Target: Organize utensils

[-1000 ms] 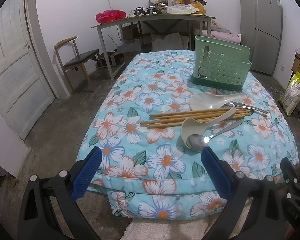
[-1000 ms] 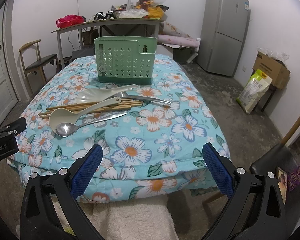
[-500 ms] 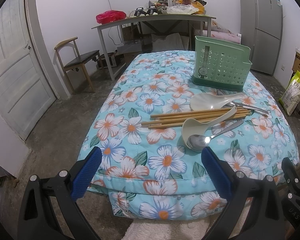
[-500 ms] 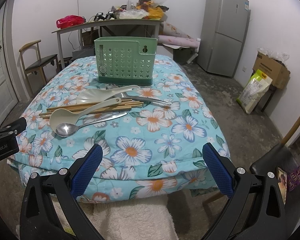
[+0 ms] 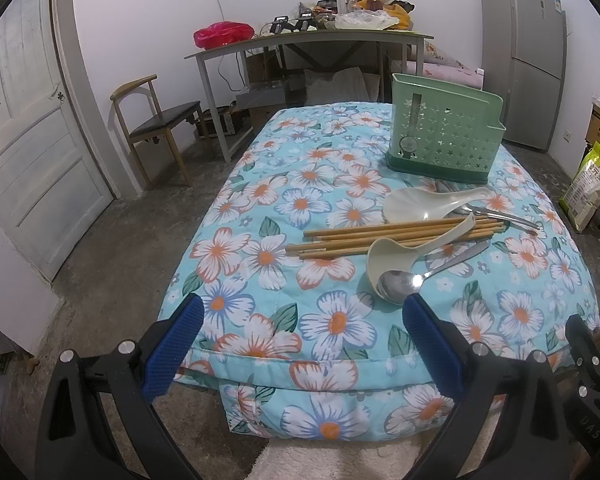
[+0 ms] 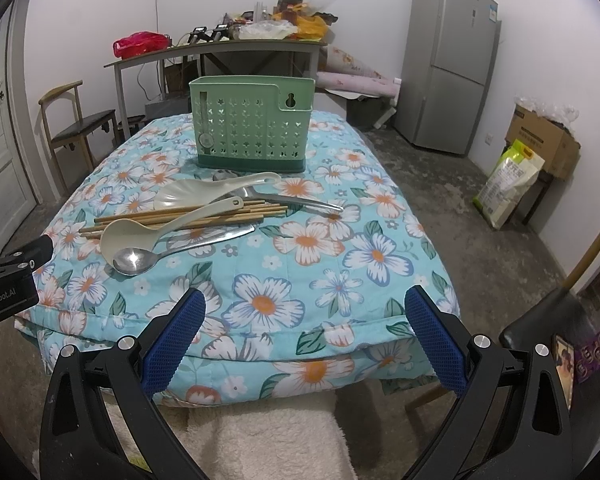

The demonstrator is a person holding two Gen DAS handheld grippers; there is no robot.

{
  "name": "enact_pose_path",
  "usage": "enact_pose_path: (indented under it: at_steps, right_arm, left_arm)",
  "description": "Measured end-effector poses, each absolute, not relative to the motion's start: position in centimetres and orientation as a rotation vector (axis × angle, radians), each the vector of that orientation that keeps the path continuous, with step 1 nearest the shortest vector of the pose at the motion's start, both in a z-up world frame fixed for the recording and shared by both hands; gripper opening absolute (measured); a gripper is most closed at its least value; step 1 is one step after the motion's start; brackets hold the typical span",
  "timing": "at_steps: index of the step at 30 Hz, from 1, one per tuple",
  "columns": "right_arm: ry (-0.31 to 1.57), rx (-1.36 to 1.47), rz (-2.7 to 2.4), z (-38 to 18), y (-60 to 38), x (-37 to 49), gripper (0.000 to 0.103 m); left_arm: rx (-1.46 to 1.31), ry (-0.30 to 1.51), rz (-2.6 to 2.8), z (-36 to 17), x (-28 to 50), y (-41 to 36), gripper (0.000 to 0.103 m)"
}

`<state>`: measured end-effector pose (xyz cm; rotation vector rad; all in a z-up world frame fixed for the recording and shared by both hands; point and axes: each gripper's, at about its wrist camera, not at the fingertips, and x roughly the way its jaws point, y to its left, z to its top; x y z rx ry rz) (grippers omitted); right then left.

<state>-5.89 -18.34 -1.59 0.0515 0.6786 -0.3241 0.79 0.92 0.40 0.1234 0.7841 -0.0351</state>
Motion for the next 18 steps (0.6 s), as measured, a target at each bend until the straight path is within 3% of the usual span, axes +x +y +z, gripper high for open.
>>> enact_pose_path:
  at_steps: [18]
  right_arm:
    - [0.672,0.049,-0.327,-1.06,-17.8,-5.56,0.095]
  left_arm:
    - [0.128,0.8,-0.056,-0.14,1.2,1.39,0.097]
